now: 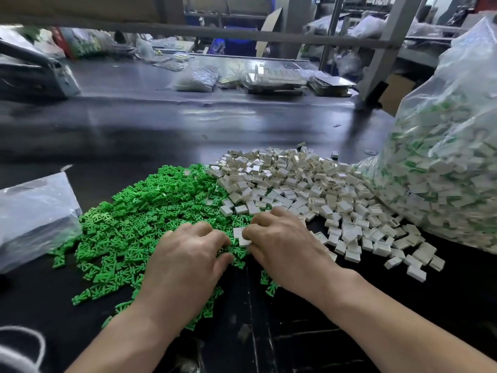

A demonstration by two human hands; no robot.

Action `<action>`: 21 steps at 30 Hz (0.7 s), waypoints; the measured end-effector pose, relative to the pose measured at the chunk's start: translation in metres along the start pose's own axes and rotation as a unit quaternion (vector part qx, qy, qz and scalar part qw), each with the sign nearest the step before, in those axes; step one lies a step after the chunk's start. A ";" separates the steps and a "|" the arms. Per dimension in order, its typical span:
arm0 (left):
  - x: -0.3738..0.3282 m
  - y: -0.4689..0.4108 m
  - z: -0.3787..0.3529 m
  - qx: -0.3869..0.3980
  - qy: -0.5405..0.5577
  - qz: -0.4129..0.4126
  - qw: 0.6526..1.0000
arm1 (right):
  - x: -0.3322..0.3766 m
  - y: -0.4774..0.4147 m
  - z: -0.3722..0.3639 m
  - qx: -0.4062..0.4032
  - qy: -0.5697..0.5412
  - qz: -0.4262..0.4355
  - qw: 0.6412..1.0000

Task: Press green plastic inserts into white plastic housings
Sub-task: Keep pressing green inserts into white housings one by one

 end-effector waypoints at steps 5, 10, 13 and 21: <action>0.003 0.000 0.002 -0.020 0.063 0.036 0.997 | -0.008 -0.007 -0.003 -0.002 -0.053 -0.076 0.996; 0.004 0.001 0.004 -0.037 0.125 0.056 0.990 | -0.008 -0.006 -0.004 0.001 -0.055 -0.076 0.996; 0.003 0.002 0.007 -0.045 0.176 0.073 0.981 | -0.006 -0.003 0.008 -0.050 -0.088 -0.089 0.991; -0.016 0.009 0.010 -0.029 0.393 0.140 0.909 | -0.007 0.020 0.013 -0.079 -0.669 -0.334 0.659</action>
Point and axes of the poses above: each hand's wrist, its own y-axis away from the middle knuckle, its own z-axis out of the back of the hand, x = y × z, the point moved 5 cm from there along -y, towards the middle knuckle, and after that the axes turned 6 degrees about -x, right-handed, at the moved point
